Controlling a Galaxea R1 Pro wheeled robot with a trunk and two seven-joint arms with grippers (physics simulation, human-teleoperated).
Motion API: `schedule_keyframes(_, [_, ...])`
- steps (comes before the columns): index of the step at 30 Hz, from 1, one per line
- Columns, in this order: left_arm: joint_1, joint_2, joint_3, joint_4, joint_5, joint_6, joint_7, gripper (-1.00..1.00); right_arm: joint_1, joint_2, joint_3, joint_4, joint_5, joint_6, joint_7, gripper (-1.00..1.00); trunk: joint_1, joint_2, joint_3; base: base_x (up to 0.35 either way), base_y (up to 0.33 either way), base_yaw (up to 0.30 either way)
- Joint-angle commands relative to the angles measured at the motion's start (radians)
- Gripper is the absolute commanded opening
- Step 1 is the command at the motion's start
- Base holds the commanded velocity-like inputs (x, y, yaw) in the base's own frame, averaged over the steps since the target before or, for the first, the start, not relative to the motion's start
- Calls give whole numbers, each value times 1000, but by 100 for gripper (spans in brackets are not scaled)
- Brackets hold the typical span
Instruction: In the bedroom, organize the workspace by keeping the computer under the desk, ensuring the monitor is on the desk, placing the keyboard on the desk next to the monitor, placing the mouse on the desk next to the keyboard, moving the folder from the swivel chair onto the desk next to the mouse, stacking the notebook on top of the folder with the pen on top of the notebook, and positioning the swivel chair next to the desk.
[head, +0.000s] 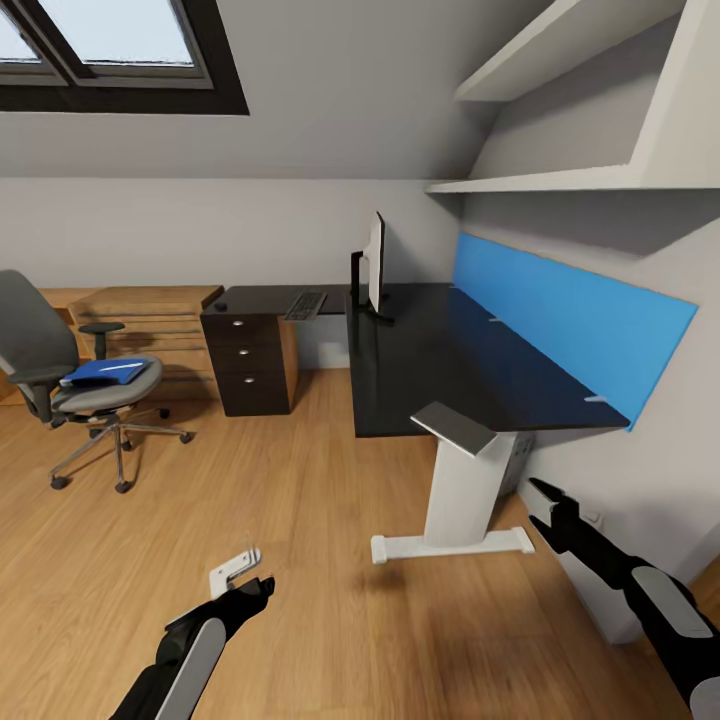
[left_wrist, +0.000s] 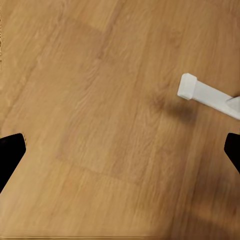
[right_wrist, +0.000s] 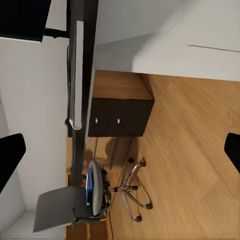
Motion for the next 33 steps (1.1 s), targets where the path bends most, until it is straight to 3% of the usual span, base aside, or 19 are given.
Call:
schedule_keyframes(1, [-1, 1, -1, 1, 10, 1, 9, 100, -1, 6, -2, 0, -3, 7, 2, 100, 0, 0, -1, 0, 0, 0])
schedule_keyframes(19, [0, 3, -1, 18, 8, 1, 10, 100, -1, 28, -2, -2, -3, 0, 2, 100, 0, 0, -1, 106, 19, 0])
schedule_keyframes(33, [-1, 2, -1, 20, 9, 1, 10, 100, -1, 31, 0, -2, -2, -1, 1, 100, 0, 0, -1, 117, 14, 0])
